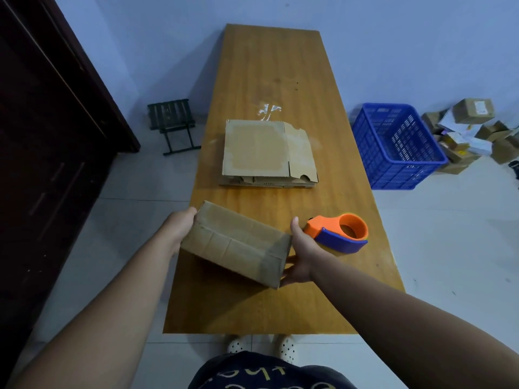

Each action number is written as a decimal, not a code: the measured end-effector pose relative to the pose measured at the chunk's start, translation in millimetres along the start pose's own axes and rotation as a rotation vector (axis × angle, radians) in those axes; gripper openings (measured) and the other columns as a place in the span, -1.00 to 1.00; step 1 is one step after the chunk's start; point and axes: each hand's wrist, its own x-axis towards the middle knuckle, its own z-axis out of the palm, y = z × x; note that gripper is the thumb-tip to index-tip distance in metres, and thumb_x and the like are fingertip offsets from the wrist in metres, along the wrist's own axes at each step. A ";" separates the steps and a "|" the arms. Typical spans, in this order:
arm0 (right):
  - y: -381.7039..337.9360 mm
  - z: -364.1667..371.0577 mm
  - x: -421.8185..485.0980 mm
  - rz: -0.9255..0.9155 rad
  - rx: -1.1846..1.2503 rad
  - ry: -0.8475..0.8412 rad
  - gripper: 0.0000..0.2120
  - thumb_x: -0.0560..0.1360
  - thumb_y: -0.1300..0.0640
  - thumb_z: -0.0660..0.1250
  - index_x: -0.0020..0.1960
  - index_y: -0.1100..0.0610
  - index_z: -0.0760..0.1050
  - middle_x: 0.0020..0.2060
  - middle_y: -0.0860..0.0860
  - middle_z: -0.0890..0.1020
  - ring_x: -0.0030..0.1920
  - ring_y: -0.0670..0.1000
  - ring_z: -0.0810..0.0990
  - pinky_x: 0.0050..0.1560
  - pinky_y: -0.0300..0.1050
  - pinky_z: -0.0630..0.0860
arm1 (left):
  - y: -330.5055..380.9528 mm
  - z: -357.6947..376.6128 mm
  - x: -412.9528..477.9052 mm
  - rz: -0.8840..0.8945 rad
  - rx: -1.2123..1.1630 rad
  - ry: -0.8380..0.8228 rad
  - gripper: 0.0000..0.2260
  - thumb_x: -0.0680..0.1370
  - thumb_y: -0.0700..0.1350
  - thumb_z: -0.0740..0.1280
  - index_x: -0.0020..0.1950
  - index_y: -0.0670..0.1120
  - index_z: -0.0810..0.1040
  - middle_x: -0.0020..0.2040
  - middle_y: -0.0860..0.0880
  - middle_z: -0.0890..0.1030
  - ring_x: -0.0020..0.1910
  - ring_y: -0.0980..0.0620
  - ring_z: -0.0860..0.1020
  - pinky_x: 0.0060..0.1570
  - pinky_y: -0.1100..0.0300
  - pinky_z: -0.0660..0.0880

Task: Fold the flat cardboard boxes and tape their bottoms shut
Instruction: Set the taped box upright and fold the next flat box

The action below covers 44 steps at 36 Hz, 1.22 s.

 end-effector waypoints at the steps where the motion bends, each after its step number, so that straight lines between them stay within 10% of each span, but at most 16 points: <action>1: -2.4 1.8 -2.2 -0.024 -0.001 0.005 -0.28 0.51 -0.33 0.19 0.50 0.06 0.17 0.43 0.25 0.30 0.41 0.40 0.26 0.26 0.49 0.27 | 3.3 -4.1 -3.4 -0.001 -0.023 -0.013 -0.71 0.64 -0.02 0.09 -0.18 -0.11 0.46 -0.15 -0.12 0.52 -0.21 -0.07 0.47 -0.24 0.11 0.40; 10: -23.9 13.3 -13.5 -0.421 -0.123 -0.198 -0.41 0.51 0.37 0.21 0.49 0.05 0.27 0.28 0.11 0.44 0.30 0.19 0.41 0.27 0.32 0.41 | 14.8 -39.2 -15.4 0.094 -0.186 -0.122 -0.50 0.54 0.32 0.12 0.26 -0.01 0.45 0.07 -0.05 0.53 0.07 -0.09 0.49 -0.10 0.01 0.45; 17: -26.1 25.9 -22.2 -0.672 -0.252 -0.120 -0.59 0.58 -0.19 0.18 0.36 -0.05 0.32 0.16 -0.11 0.45 0.19 -0.04 0.42 0.26 -0.01 0.34 | 1.4 -23.7 -25.4 0.239 -0.357 -0.113 -0.44 0.57 0.30 -0.04 0.42 -0.01 0.31 0.09 -0.03 0.50 0.12 -0.09 0.49 0.17 -0.13 0.45; 23: -23.0 29.0 -14.3 -0.709 -0.268 -0.009 -0.33 0.57 -0.31 0.01 0.49 0.12 0.26 0.41 0.09 0.38 0.43 0.11 0.32 0.46 0.13 0.24 | -7.5 -16.0 -24.0 0.207 -0.413 -0.050 0.06 0.21 0.64 -0.02 0.51 -0.03 0.26 0.44 -0.12 0.38 0.43 -0.10 0.32 0.43 -0.15 0.21; 27: -25.0 19.6 -9.9 -0.687 -0.163 -0.044 -0.59 0.65 -0.11 0.06 0.23 0.12 0.53 0.24 0.05 0.52 0.37 0.11 0.40 0.35 0.08 0.37 | -7.0 -14.7 -18.0 0.113 -0.676 -0.058 -0.38 0.57 0.30 0.03 0.26 -0.19 0.48 0.15 -0.17 0.58 0.16 -0.07 0.53 0.22 0.08 0.42; 32: -36.7 15.2 -2.0 -0.590 -0.405 -0.063 -0.49 0.56 0.23 0.31 0.46 -0.03 0.32 0.28 0.11 0.47 0.15 0.09 0.53 0.09 0.05 0.56 | -8.9 -21.3 -7.5 0.151 -0.355 -0.223 -0.80 0.64 -0.20 0.16 0.15 -0.12 0.55 0.24 -0.20 0.50 0.02 -0.05 0.53 -0.14 0.22 0.47; 35: -51.6 16.1 -5.2 -0.541 -0.596 -0.093 -0.29 0.48 0.29 0.40 0.49 -0.11 0.22 0.18 0.09 0.49 0.13 0.11 0.53 0.08 0.14 0.58 | -0.8 -34.3 4.2 0.206 -0.221 -0.339 -0.47 0.56 -0.41 0.19 0.43 0.07 0.36 0.45 -0.03 0.24 0.34 -0.12 0.37 -0.09 0.26 0.53; 38: -65.2 21.7 -9.2 -0.467 -0.747 -0.111 -0.21 0.47 0.30 0.41 0.52 -0.16 0.12 0.22 0.12 0.48 0.10 0.10 0.55 -0.05 0.05 0.63 | 13.7 -43.3 9.6 0.249 0.118 -0.433 -0.31 0.50 -0.44 0.25 0.34 0.32 0.35 0.53 -0.12 0.16 0.44 -0.17 0.27 0.31 -0.02 0.42; 44: -79.9 44.6 -8.6 -0.503 -0.983 0.015 -0.37 0.44 0.18 0.47 0.39 -0.01 0.23 0.11 0.05 0.50 0.09 0.13 0.54 -0.10 0.01 0.60 | 48.8 -21.9 1.8 0.313 0.641 -0.348 -0.48 0.55 -0.30 0.26 0.45 0.11 0.35 0.49 -0.09 0.27 0.34 -0.10 0.39 0.09 0.14 0.45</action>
